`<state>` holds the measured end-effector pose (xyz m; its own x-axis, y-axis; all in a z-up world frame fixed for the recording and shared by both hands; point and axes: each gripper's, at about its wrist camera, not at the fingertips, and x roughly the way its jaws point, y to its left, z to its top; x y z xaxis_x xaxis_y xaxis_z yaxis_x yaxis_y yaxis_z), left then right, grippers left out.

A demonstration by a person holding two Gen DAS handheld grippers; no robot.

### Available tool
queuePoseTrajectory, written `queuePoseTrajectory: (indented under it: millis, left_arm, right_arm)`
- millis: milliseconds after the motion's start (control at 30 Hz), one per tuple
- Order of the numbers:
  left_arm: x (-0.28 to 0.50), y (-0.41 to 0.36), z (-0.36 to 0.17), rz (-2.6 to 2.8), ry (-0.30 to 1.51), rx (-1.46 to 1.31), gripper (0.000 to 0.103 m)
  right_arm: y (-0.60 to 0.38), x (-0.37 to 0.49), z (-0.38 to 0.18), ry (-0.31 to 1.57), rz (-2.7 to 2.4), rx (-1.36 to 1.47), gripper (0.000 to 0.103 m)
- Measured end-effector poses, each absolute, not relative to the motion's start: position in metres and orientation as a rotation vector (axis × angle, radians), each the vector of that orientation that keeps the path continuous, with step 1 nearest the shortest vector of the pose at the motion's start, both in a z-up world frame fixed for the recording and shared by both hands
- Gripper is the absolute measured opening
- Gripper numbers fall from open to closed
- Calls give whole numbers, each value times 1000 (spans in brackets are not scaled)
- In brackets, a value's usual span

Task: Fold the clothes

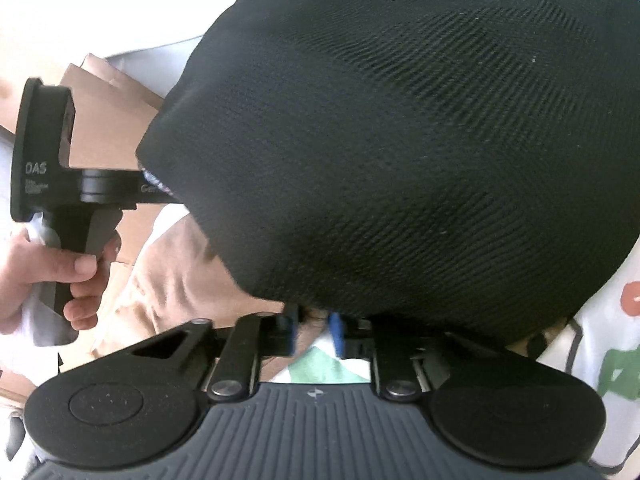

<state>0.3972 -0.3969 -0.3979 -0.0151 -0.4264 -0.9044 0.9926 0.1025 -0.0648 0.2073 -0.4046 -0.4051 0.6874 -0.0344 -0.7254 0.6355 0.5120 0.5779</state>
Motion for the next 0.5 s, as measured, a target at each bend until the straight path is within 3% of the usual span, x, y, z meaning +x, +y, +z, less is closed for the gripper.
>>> queuePoseTrajectory:
  millis: [67, 500]
  left_arm:
    - [399, -392, -395, -1334, 936, 758, 4]
    - [409, -378, -395, -1288, 892, 624, 4]
  right_arm:
    - [-405, 205, -403, 713, -445, 953, 8]
    - [-390, 199, -388, 698, -514, 869, 7]
